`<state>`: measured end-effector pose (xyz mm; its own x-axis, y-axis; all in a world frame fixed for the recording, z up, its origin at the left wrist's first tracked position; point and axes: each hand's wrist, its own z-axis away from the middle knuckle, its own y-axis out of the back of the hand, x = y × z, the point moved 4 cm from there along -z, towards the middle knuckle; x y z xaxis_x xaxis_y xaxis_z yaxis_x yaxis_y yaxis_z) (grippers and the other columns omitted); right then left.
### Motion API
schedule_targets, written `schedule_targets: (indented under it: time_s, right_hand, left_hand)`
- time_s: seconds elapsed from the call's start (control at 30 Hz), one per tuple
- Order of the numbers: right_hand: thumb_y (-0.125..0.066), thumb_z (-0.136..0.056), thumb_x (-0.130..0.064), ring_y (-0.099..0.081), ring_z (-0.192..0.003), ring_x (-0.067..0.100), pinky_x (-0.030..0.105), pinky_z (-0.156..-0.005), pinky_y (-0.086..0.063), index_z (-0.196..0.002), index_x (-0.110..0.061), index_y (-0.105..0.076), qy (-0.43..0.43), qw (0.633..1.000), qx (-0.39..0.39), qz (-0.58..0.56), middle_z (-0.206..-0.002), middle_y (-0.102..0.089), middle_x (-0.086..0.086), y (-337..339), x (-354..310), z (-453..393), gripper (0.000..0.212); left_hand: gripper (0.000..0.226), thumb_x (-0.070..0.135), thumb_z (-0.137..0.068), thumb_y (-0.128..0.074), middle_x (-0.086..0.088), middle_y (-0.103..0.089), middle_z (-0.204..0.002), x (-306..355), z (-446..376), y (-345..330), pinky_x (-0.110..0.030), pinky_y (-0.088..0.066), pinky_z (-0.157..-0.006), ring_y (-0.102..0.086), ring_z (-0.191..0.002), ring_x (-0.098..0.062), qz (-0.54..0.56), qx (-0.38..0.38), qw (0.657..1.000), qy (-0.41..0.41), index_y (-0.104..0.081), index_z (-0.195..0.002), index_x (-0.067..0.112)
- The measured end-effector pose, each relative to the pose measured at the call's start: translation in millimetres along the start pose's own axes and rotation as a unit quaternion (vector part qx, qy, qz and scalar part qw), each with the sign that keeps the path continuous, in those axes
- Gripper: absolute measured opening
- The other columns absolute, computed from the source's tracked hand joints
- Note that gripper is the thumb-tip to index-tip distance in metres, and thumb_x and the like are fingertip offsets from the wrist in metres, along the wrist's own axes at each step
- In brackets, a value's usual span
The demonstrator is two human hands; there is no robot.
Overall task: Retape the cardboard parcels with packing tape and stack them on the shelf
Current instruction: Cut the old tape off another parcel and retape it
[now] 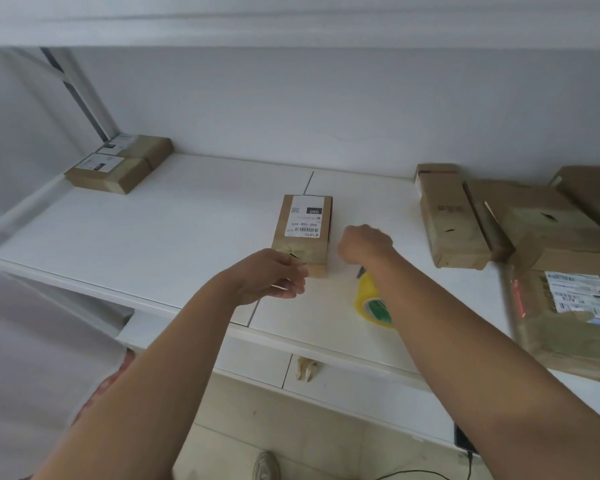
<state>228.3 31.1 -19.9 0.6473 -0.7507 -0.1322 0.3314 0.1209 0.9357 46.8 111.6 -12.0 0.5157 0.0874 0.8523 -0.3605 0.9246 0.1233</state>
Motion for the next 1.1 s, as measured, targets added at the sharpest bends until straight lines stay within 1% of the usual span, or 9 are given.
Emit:
schedule_targets:
  time_s: [0.17,0.37,0.57,0.63,0.7,0.77,0.93,1.03,1.1]
  right_hand:
    - [-0.044,-0.092,-0.008,-0.052,-0.128,0.032,0.038,-0.092,-0.044,-0.130,-0.014,-0.056,-0.014,0.997,-0.052,0.053,-0.138,-0.054,0.013,-17.4,14.0,-14.8,0.040]
    - [-0.049,-0.094,-0.007,-0.053,-0.120,0.037,0.039,-0.091,-0.046,-0.141,-0.008,-0.037,0.005,0.991,-0.103,0.086,-0.147,-0.041,0.022,-20.3,45.0,-28.1,0.049]
    - [-0.047,-0.097,-0.003,-0.053,-0.101,0.029,0.032,-0.081,-0.040,-0.134,-0.001,-0.047,0.050,0.983,-0.143,0.104,-0.139,-0.050,0.020,-20.3,48.7,-23.6,0.037]
    - [-0.047,-0.097,-0.009,-0.055,-0.110,0.031,0.035,-0.087,-0.043,-0.140,-0.003,-0.044,0.059,0.980,-0.151,0.117,-0.139,-0.051,0.017,-23.2,50.7,-23.2,0.043]
    - [-0.050,-0.093,-0.016,-0.056,-0.111,0.032,0.037,-0.088,-0.046,-0.128,-0.010,-0.053,0.063,0.981,-0.145,0.113,-0.131,-0.055,0.013,-23.9,51.5,-21.7,0.036]
    - [-0.050,-0.089,-0.018,-0.058,-0.100,0.030,0.035,-0.082,-0.048,-0.106,-0.014,-0.057,0.055,0.987,-0.124,0.082,-0.115,-0.058,0.010,-22.1,51.2,-18.1,0.019]
    - [-0.045,-0.092,-0.022,-0.057,-0.082,0.028,0.031,-0.064,-0.041,-0.091,-0.012,-0.055,0.069,0.994,0.052,-0.065,-0.091,-0.059,0.007,-5.5,47.2,-10.3,0.014]
    - [-0.049,-0.094,-0.023,-0.058,-0.070,0.023,0.032,-0.058,-0.042,-0.087,-0.013,-0.058,0.082,0.952,0.183,-0.230,-0.076,-0.061,0.002,17.4,51.3,3.2,0.015]
    - [-0.048,-0.098,-0.022,-0.055,-0.068,0.018,0.029,-0.059,-0.042,-0.089,-0.014,-0.062,0.098,0.923,0.219,-0.300,-0.072,-0.059,-0.004,27.5,58.9,14.9,0.019]
  left_hand:
    - [0.006,0.009,-0.094,-0.065,-0.008,-0.068,-0.078,-0.6,-4.6,10.0,-0.029,-0.056,-0.076,-0.065,-0.080,-0.020,0.000,0.015,1.000,-0.009,-0.066,-0.095,0.003]
    - [0.005,0.004,-0.095,-0.061,-0.009,-0.069,-0.081,-3.5,-11.8,-1.3,-0.028,-0.057,-0.075,-0.067,-0.074,-0.016,-0.038,-0.001,0.999,-0.008,-0.065,-0.098,0.003]
    - [0.006,0.002,-0.096,-0.059,-0.008,-0.068,-0.081,0.1,-14.2,-10.5,-0.024,-0.057,-0.070,-0.067,-0.072,-0.015,-0.035,0.002,0.999,-0.021,-0.063,-0.100,0.002]
    - [0.005,0.002,-0.096,-0.059,-0.008,-0.068,-0.081,1.2,-14.2,-11.3,-0.025,-0.057,-0.070,-0.067,-0.072,-0.016,-0.036,0.003,0.999,-0.022,-0.063,-0.098,0.002]
    - [0.004,0.002,-0.096,-0.060,-0.008,-0.067,-0.081,1.3,-14.1,-11.4,-0.025,-0.057,-0.071,-0.067,-0.073,-0.016,-0.036,0.004,0.999,-0.020,-0.063,-0.098,0.002]
    - [0.004,0.002,-0.095,-0.061,-0.008,-0.067,-0.081,1.7,-12.8,-11.8,-0.025,-0.057,-0.072,-0.067,-0.074,-0.017,-0.035,0.004,0.999,-0.019,-0.063,-0.099,0.002]
    - [0.004,0.001,-0.095,-0.061,-0.007,-0.066,-0.080,3.3,-7.9,-11.1,-0.028,-0.058,-0.075,-0.067,-0.076,-0.019,-0.034,0.009,0.999,-0.020,-0.063,-0.098,0.001]
    - [0.006,0.002,-0.095,-0.060,-0.005,-0.066,-0.078,2.5,-5.0,-8.6,-0.029,-0.058,-0.075,-0.067,-0.077,-0.019,-0.026,0.013,0.999,-0.018,-0.063,-0.100,0.000]
    - [0.007,0.003,-0.096,-0.060,-0.005,-0.065,-0.077,2.0,-3.4,-7.9,-0.029,-0.058,-0.073,-0.067,-0.077,-0.020,-0.017,0.014,1.000,-0.016,-0.063,-0.102,0.001]
